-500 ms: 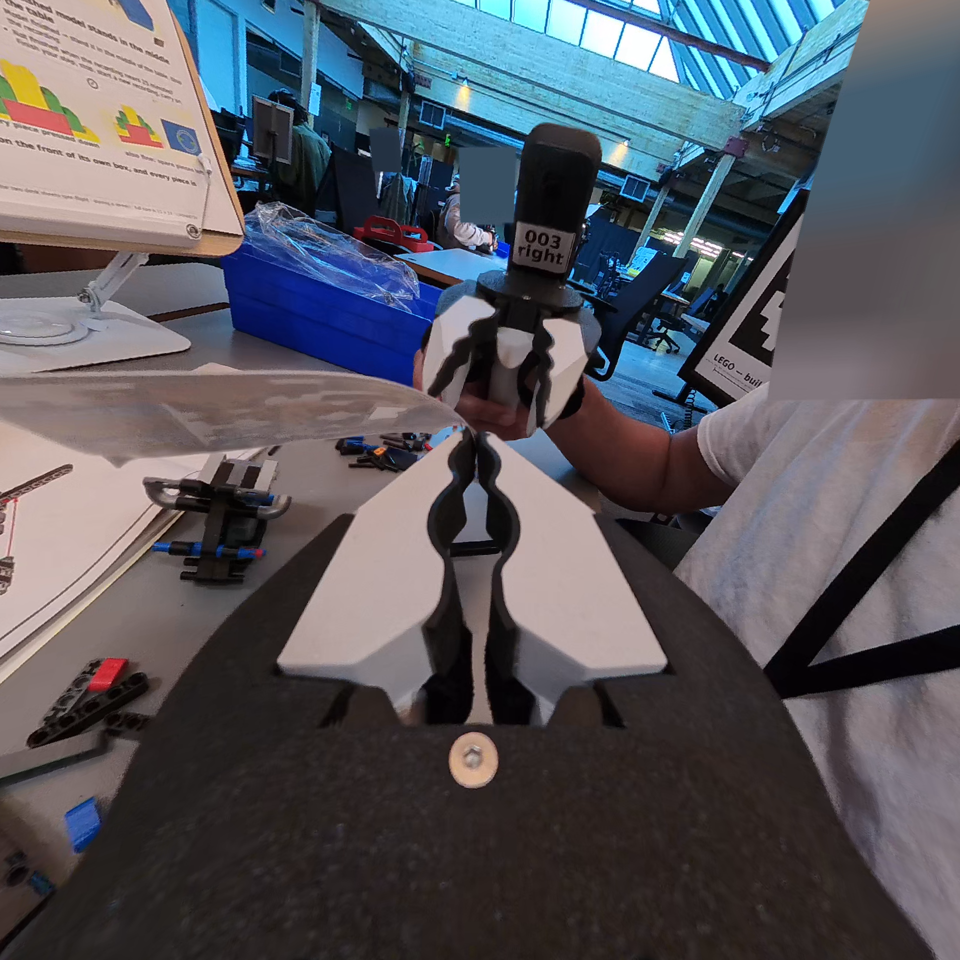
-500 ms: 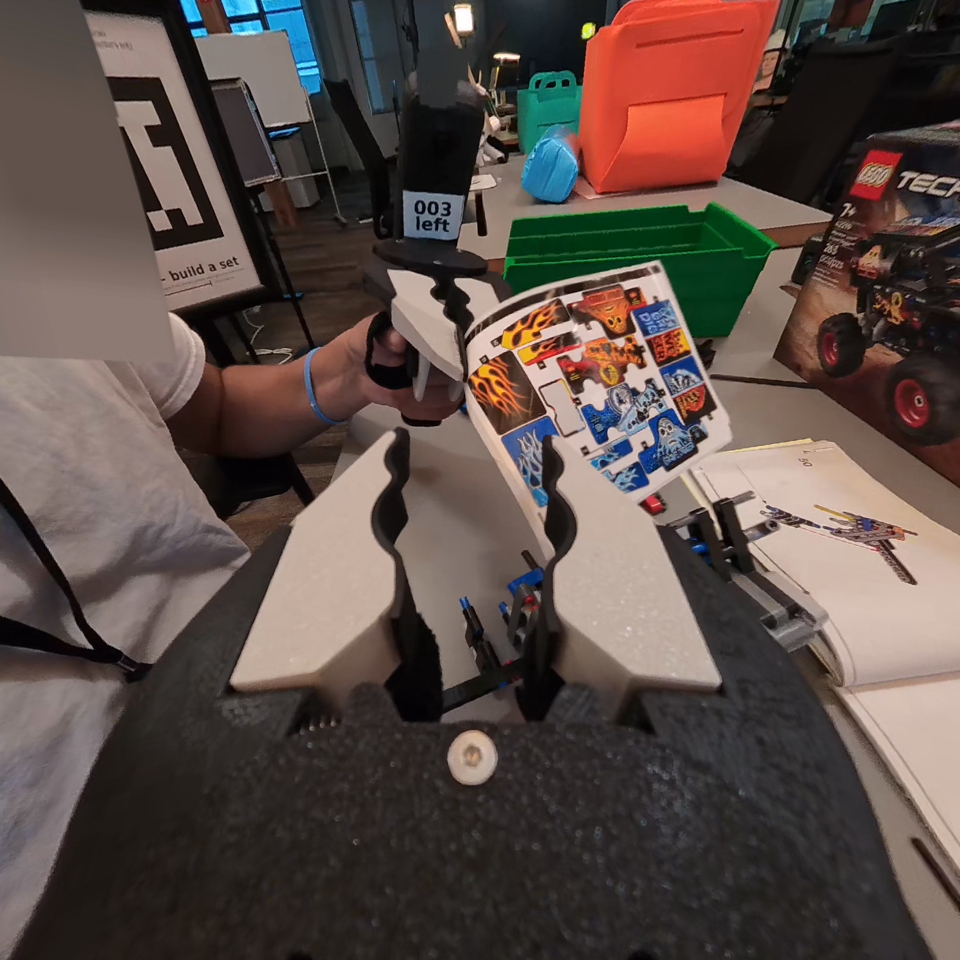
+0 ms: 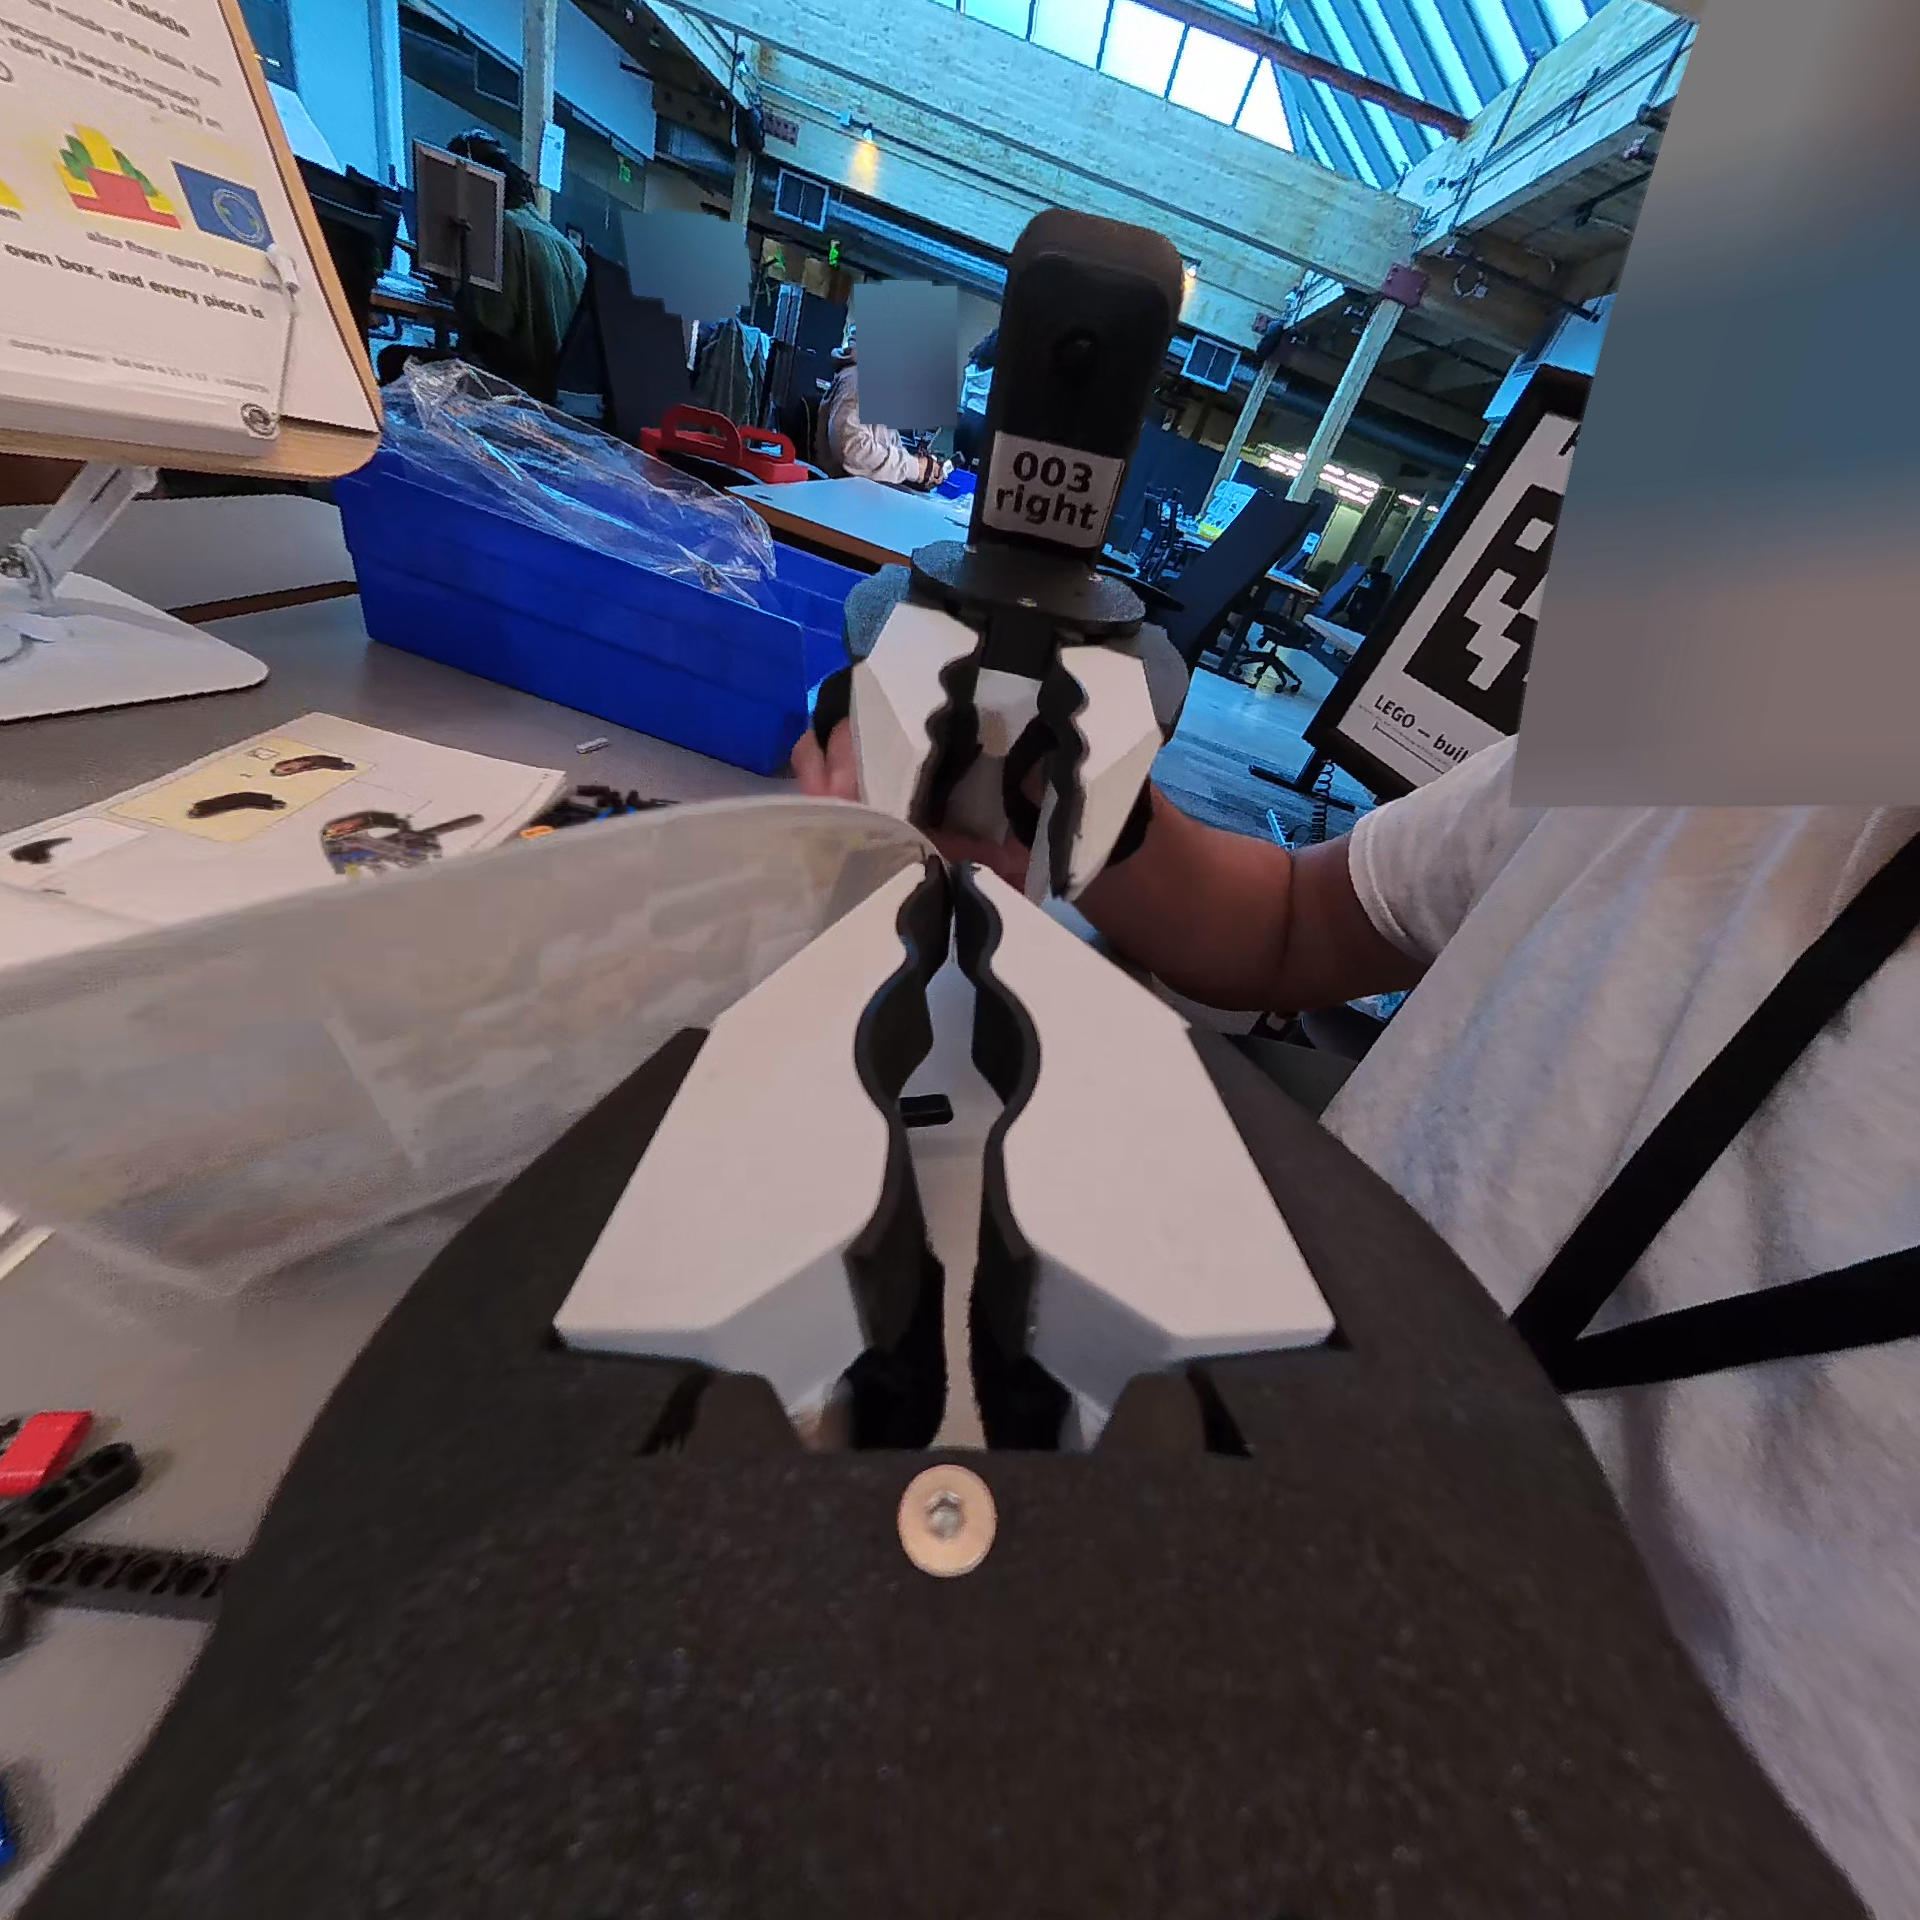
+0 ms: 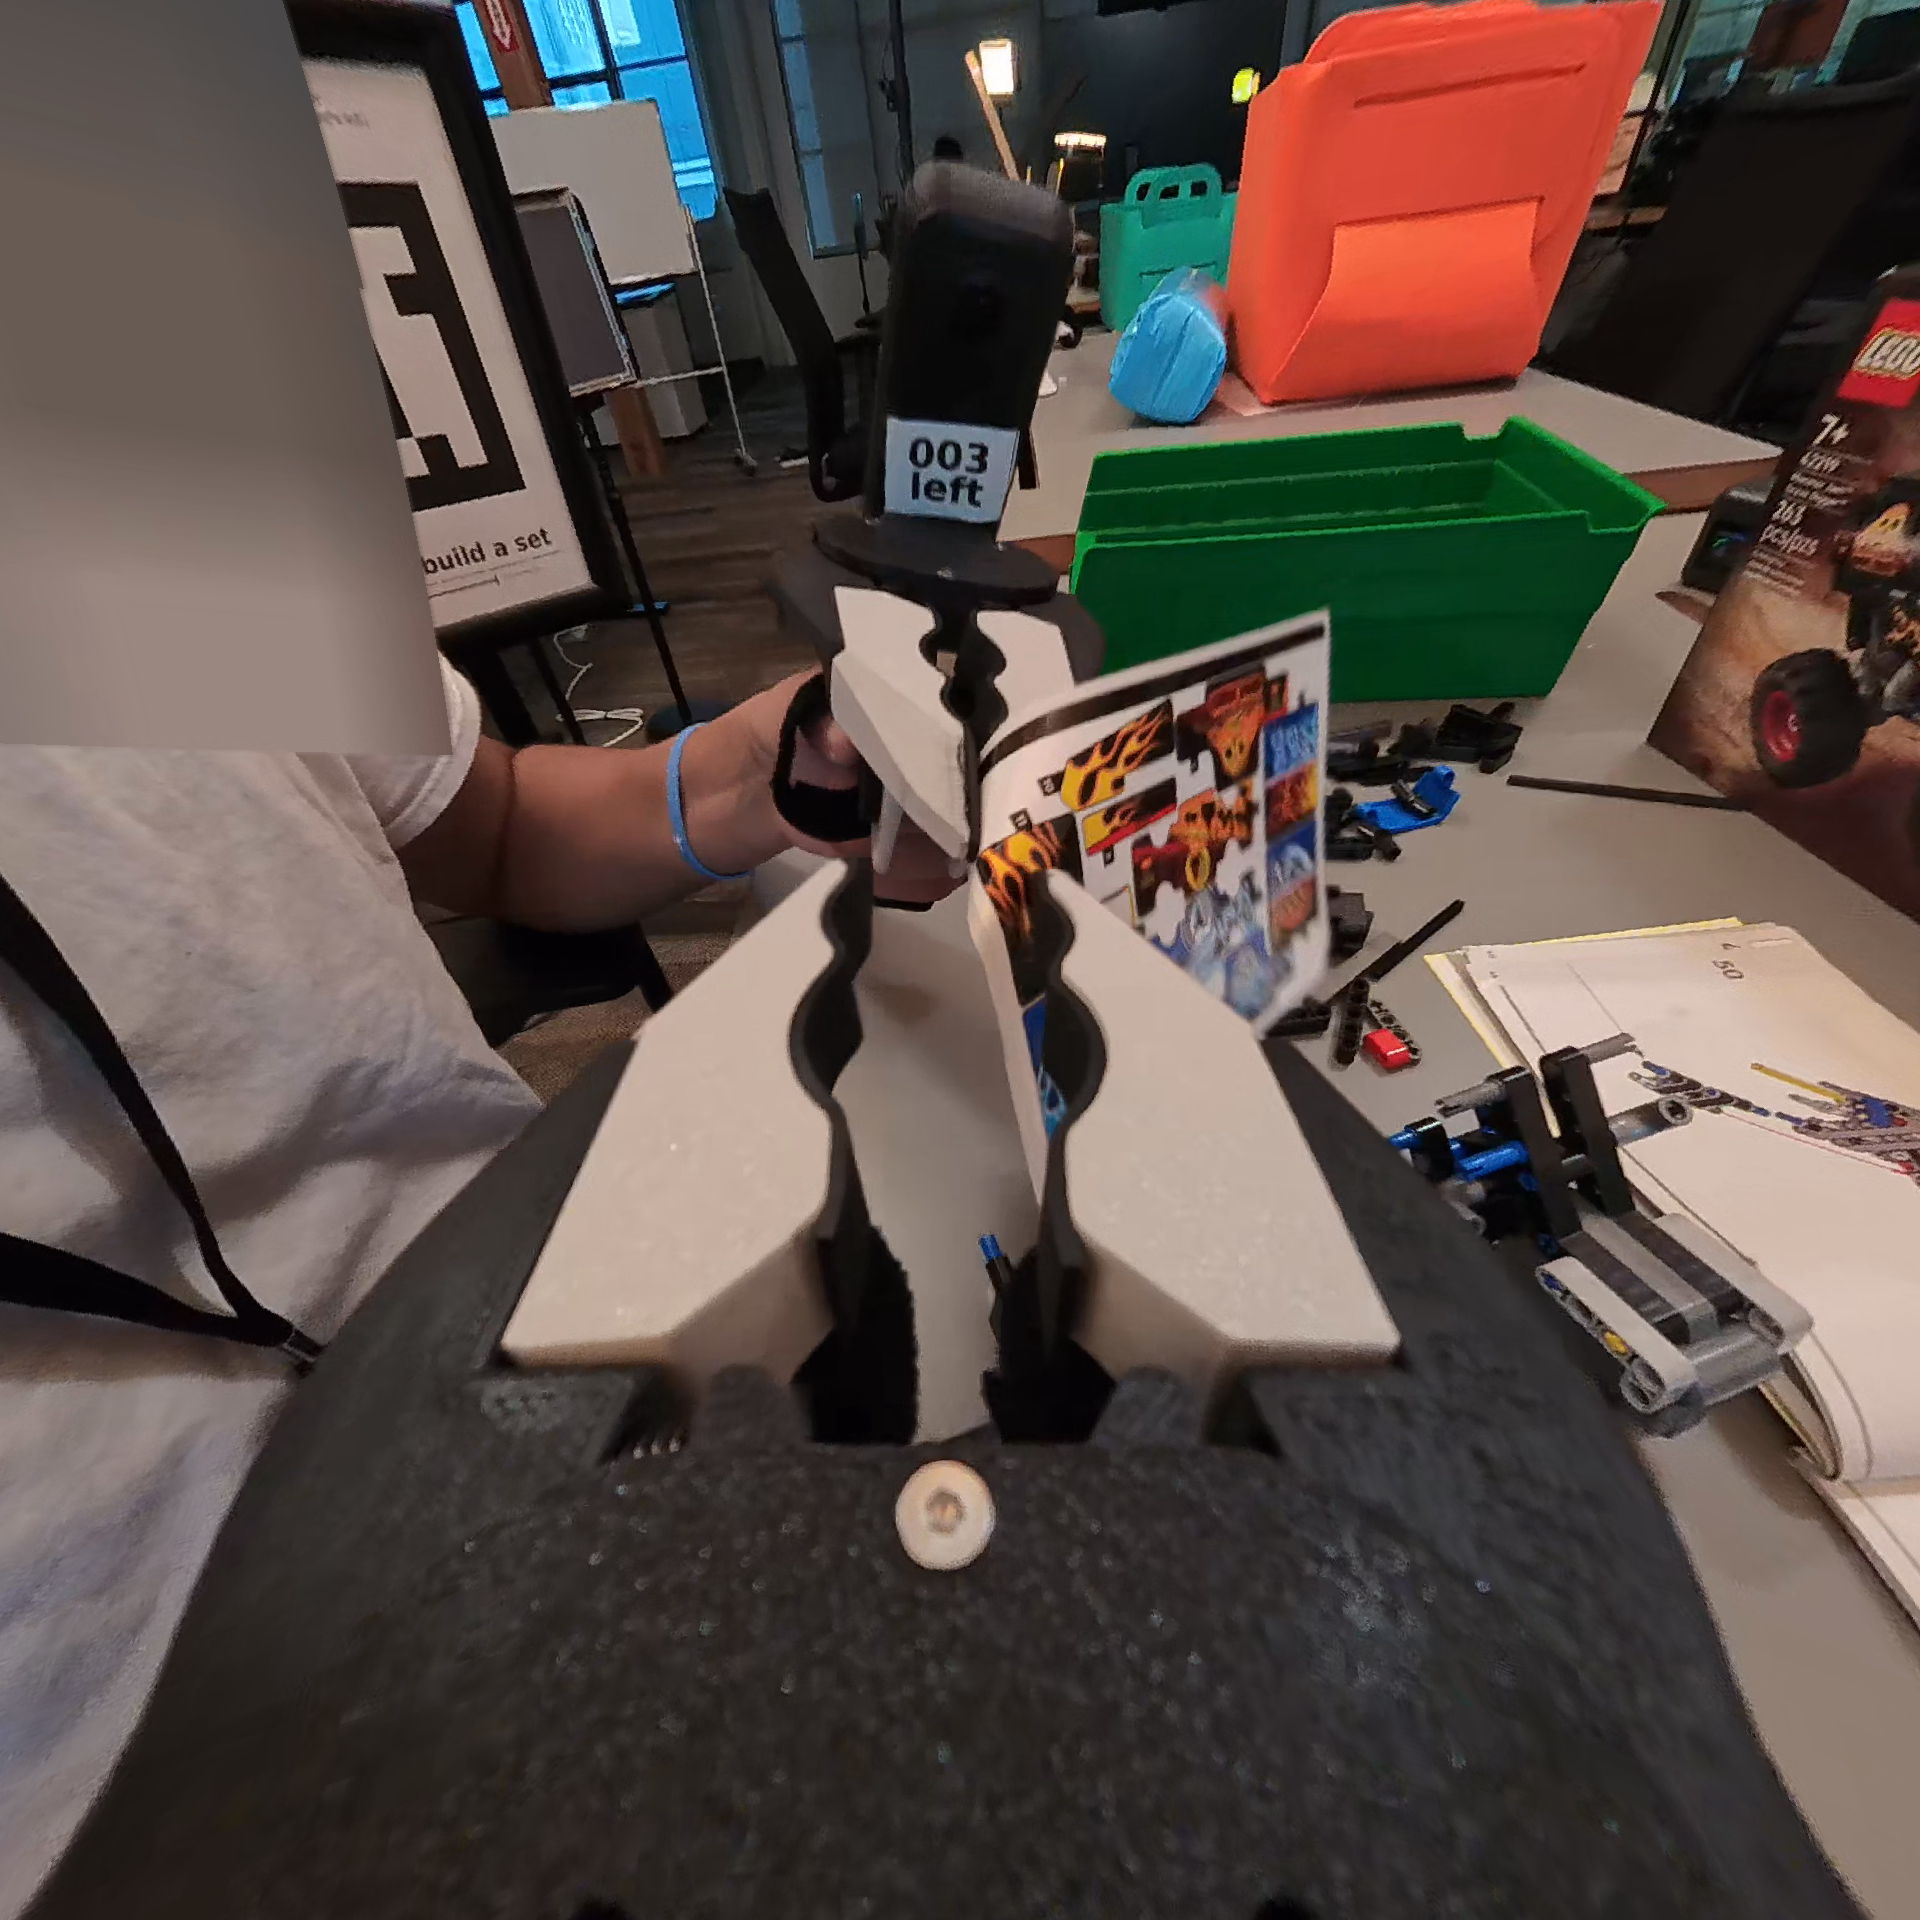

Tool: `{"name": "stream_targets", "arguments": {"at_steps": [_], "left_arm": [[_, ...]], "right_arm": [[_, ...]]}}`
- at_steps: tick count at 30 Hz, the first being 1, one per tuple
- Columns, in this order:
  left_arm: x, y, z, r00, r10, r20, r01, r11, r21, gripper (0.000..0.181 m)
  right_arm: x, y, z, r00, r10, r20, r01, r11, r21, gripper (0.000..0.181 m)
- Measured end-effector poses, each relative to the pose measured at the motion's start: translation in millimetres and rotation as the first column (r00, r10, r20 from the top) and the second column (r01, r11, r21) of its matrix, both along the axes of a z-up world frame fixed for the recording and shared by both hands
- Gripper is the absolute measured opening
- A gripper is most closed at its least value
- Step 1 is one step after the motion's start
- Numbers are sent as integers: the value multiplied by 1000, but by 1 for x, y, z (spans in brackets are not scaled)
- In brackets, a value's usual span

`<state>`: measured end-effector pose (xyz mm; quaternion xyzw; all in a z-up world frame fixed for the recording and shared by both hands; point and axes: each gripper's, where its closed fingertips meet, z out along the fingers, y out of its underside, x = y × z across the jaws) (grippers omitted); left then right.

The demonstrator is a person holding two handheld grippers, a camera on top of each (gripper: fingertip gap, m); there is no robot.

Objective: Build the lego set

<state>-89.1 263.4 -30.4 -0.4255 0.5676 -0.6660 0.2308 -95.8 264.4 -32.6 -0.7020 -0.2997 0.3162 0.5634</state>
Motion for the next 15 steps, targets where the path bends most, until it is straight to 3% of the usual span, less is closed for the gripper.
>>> {"name": "stream_targets", "arguments": {"at_steps": [15], "left_arm": [[-1, -11, 1, 999, -44, 15, 45, 999, -9, 0]], "right_arm": [[-1, -5, -1, 994, 69, -84, -75, 995, -61, 6]]}}
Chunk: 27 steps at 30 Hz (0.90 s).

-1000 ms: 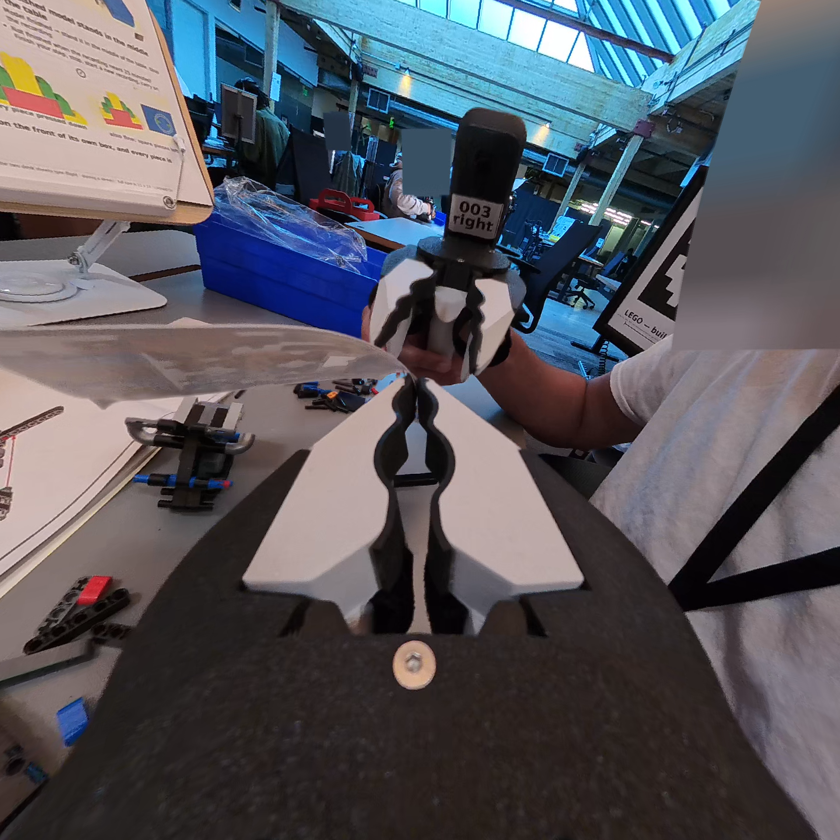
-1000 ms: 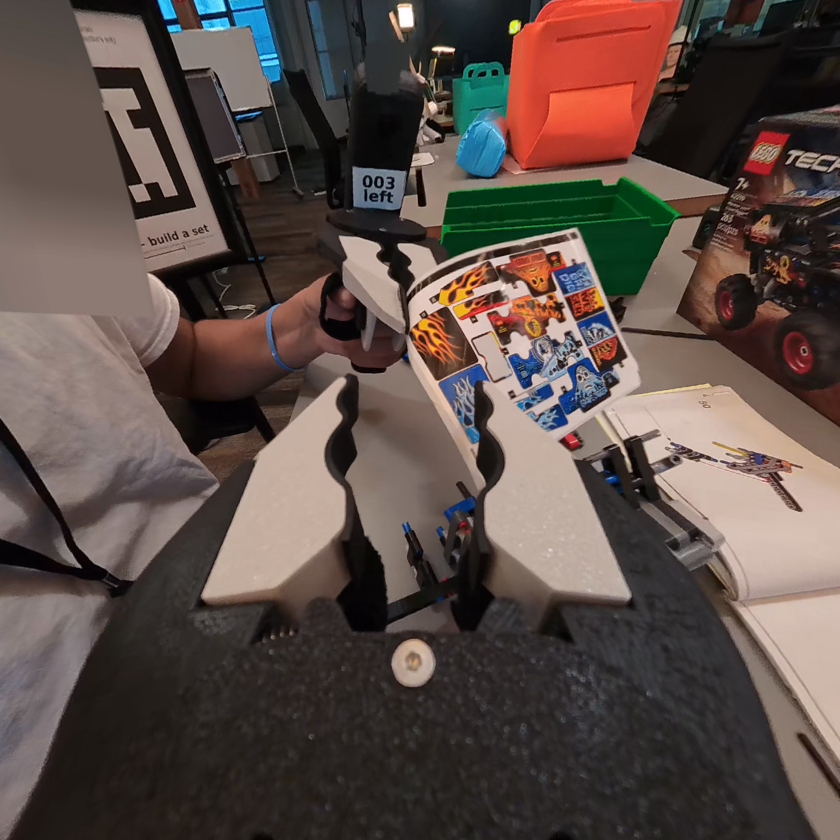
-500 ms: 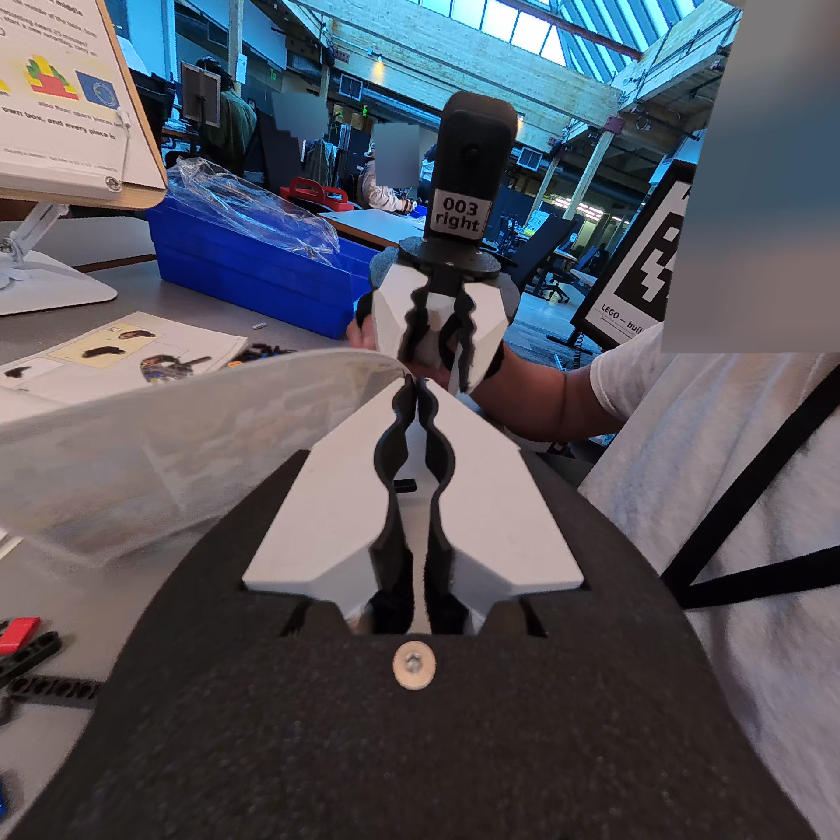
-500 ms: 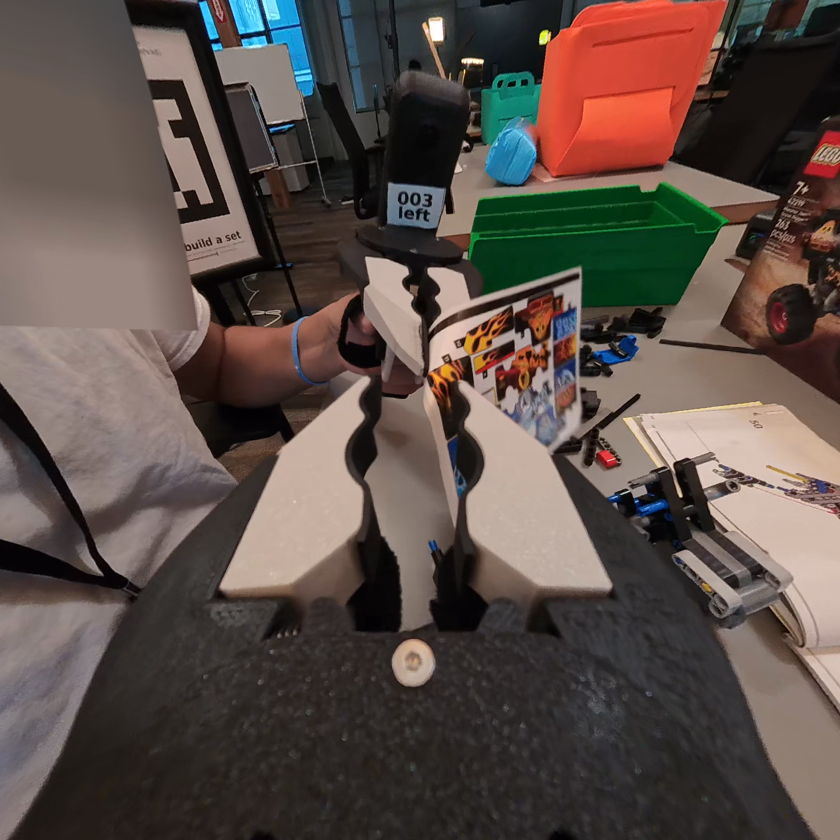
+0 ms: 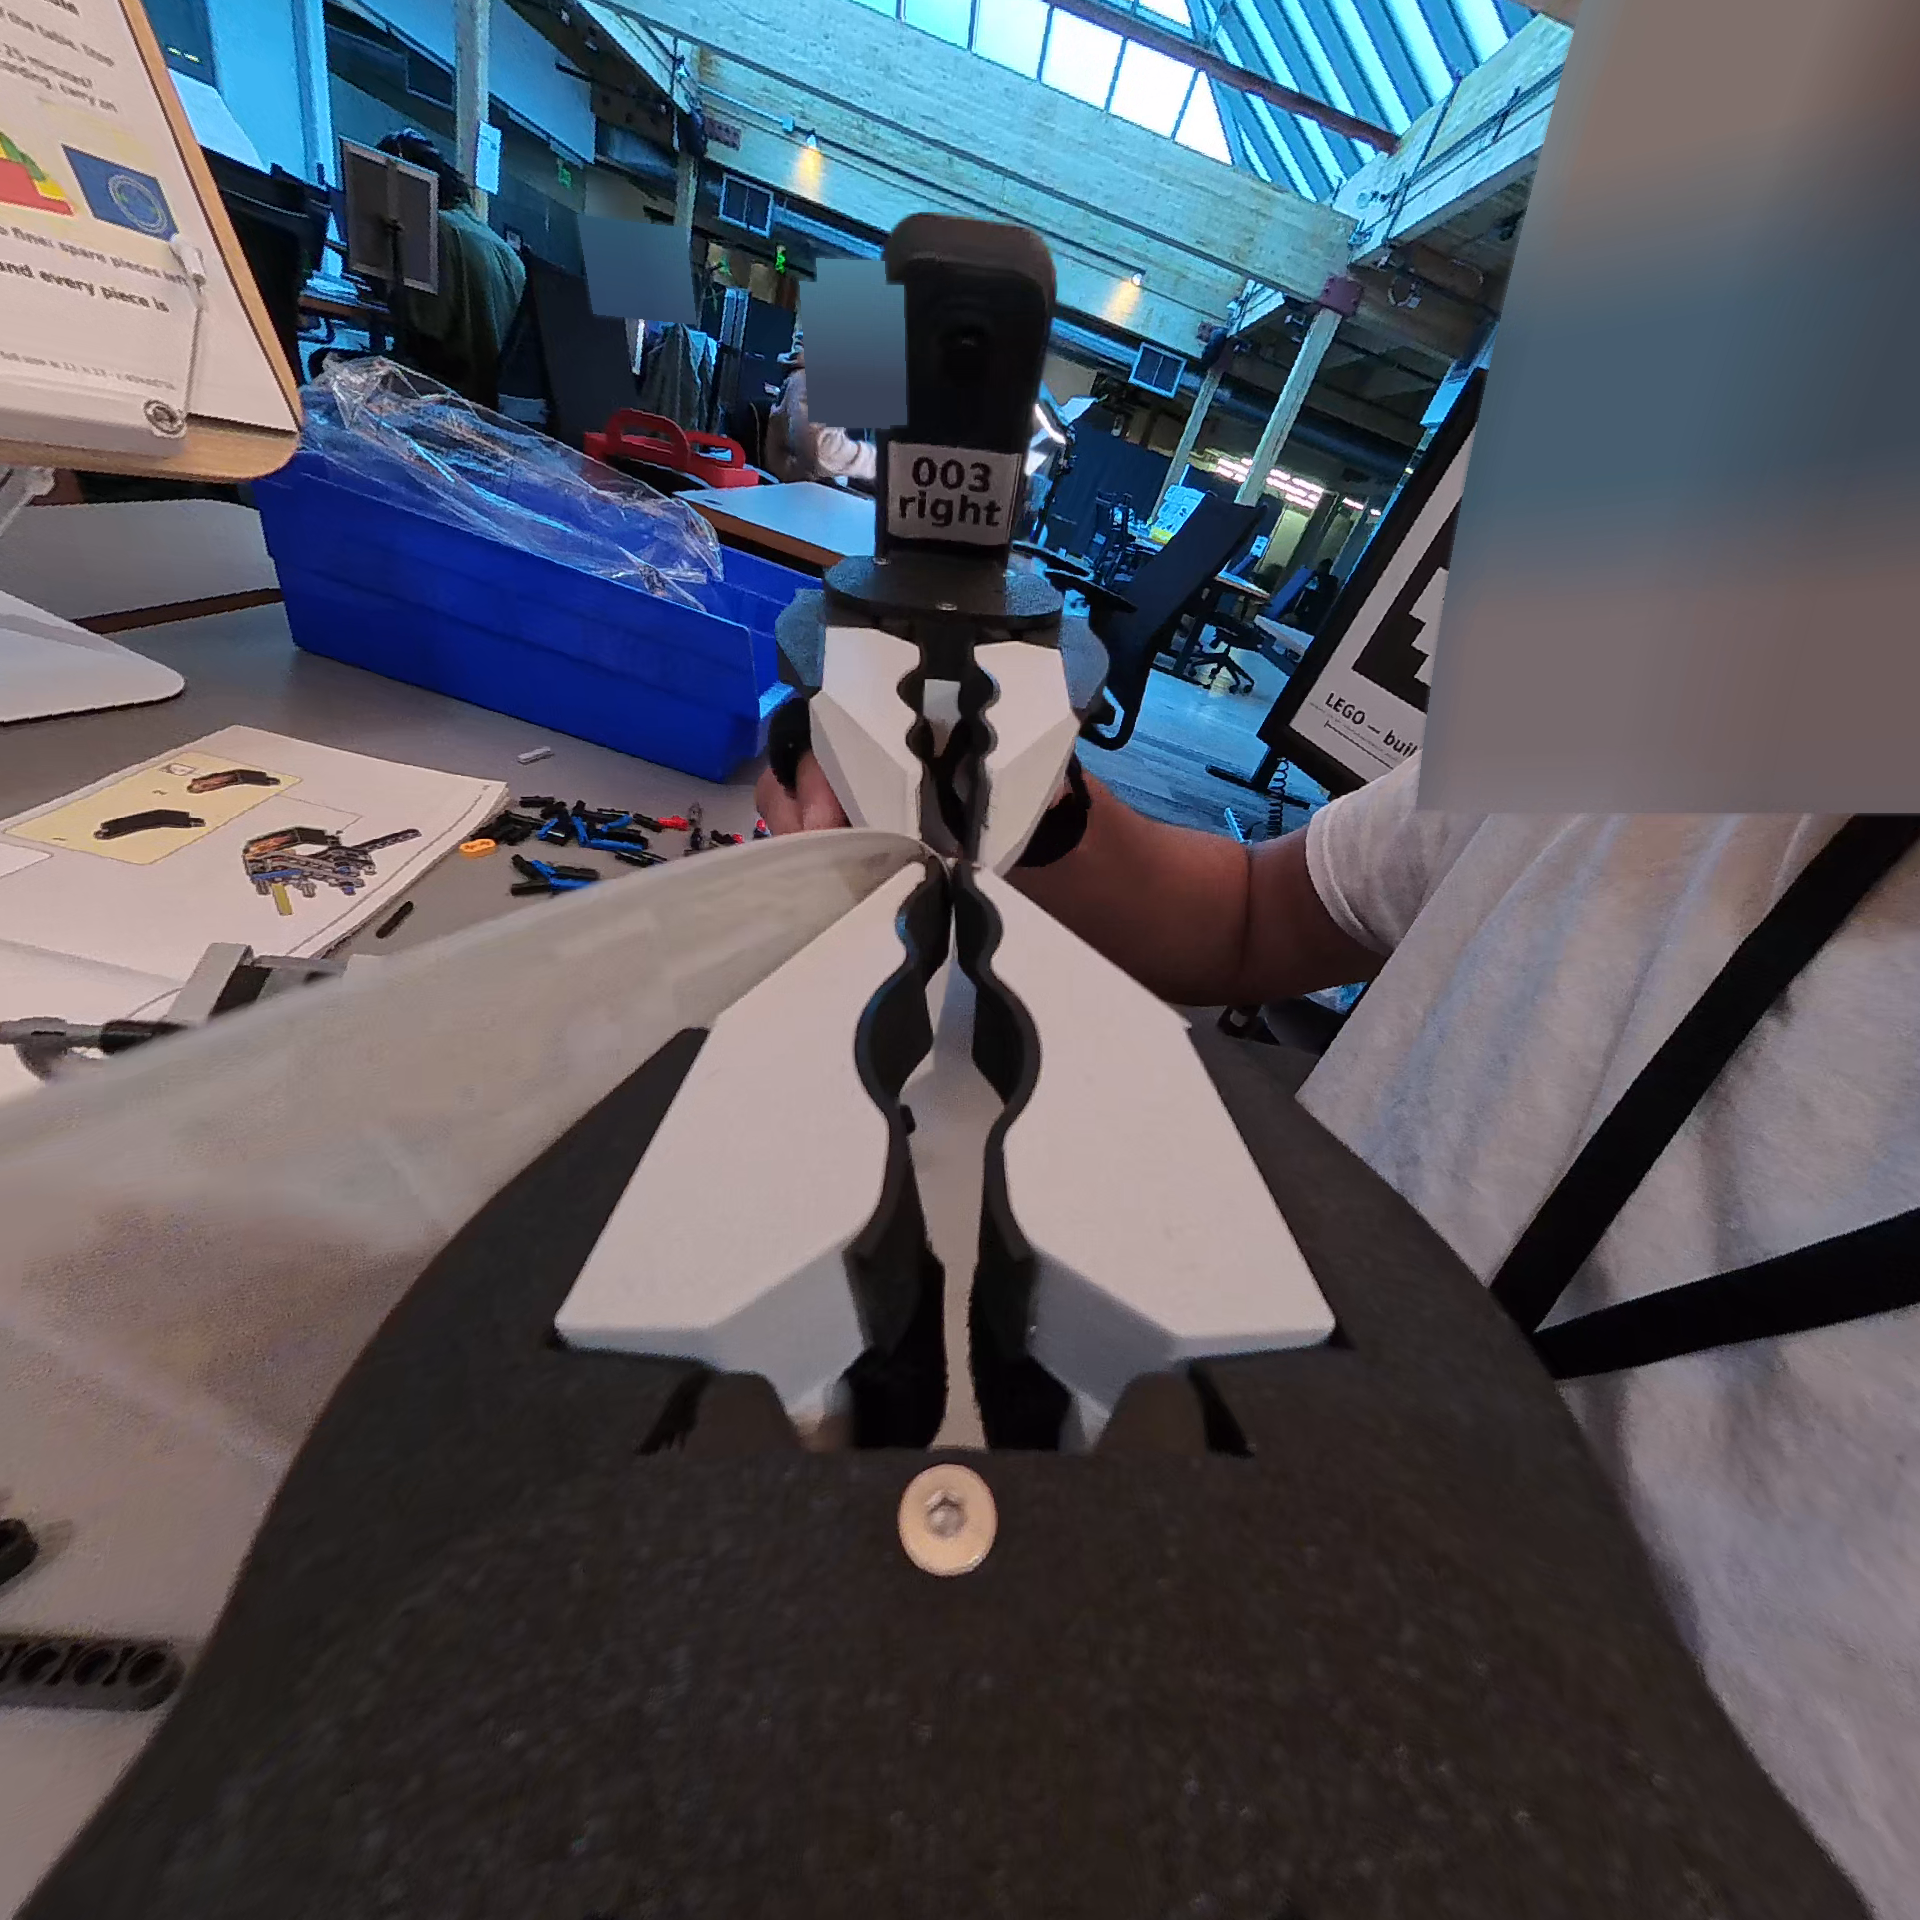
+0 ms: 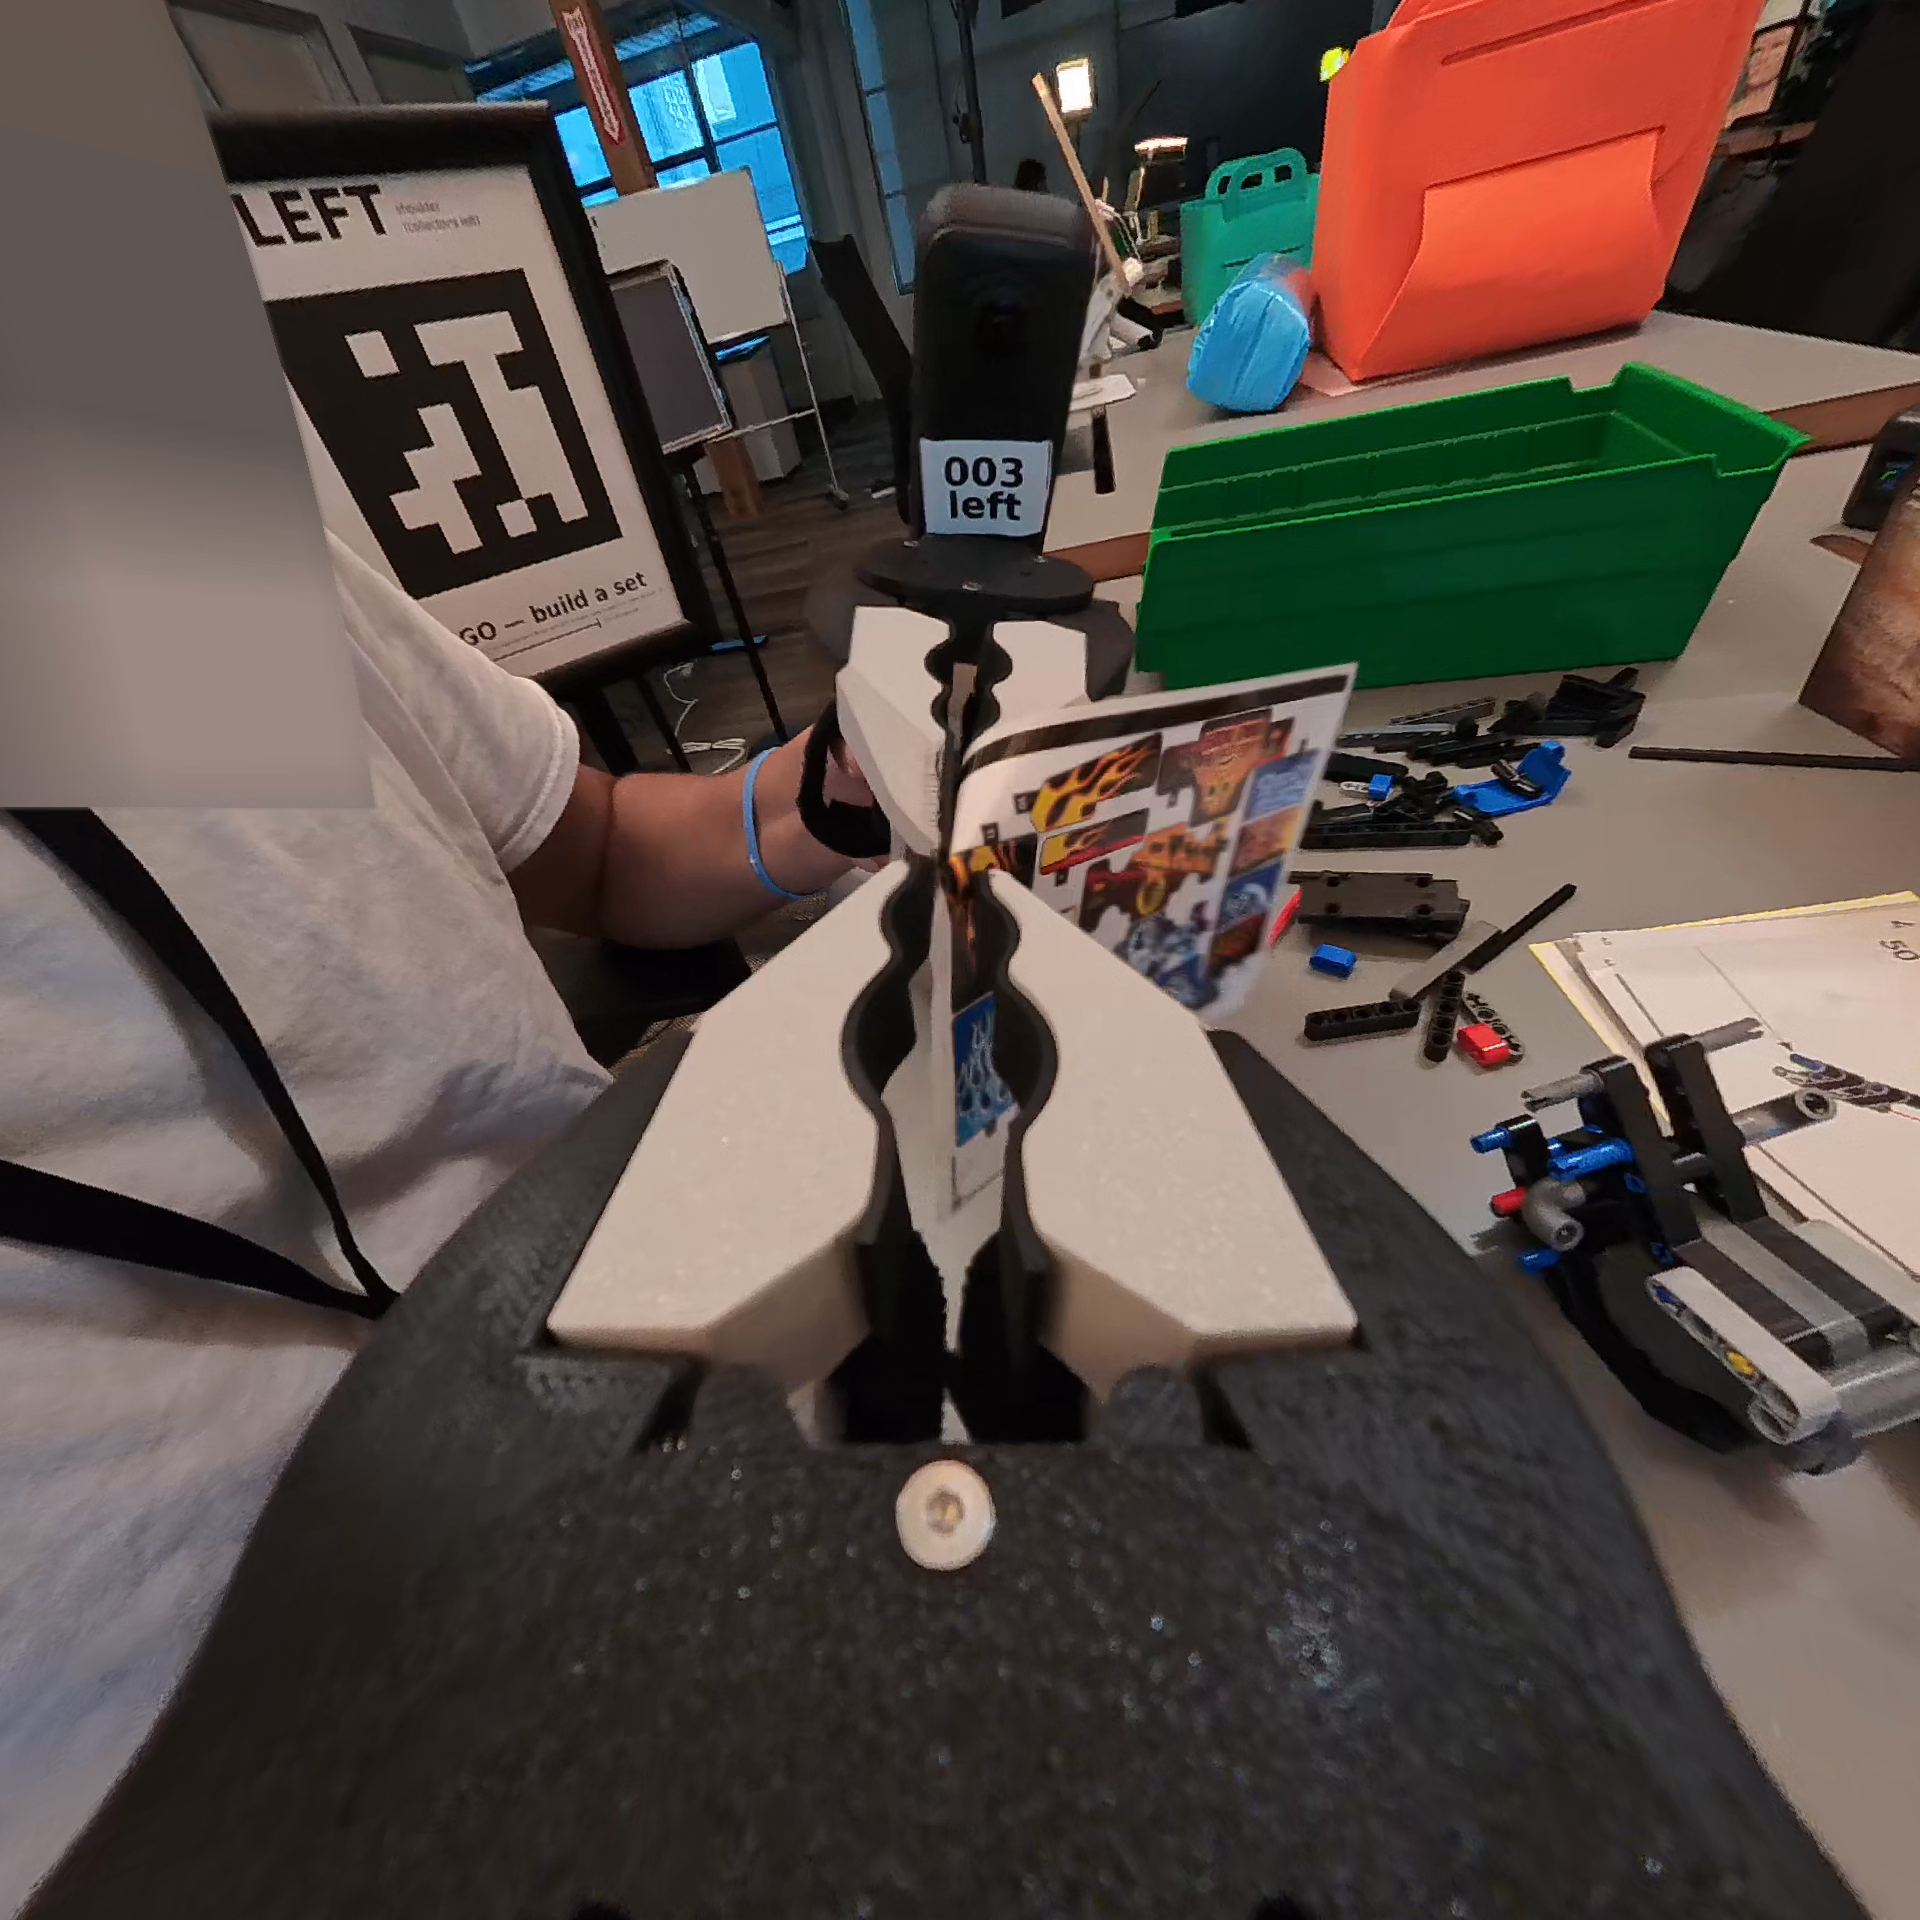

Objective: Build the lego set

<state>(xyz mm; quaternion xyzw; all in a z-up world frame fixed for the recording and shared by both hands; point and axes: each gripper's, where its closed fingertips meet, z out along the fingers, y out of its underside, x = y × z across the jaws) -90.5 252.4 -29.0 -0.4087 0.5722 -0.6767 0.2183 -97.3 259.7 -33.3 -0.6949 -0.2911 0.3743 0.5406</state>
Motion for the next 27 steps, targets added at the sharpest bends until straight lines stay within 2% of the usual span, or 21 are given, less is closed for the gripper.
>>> {"name": "stream_targets", "arguments": {"at_steps": [9, 27], "left_arm": [[-2, 0, -3, 1000, 2, -6, -2, 1000, 12, 0], [-3, 5, -7, 999, 26, -20, -25, 999, 25, 0]], "right_arm": [[-1, 0, -2, 1000, 19, -14, -19, 1000, -18, 5], [9, 6, 0, 999, -20, -38, 19, 1000, -18, 0]]}}
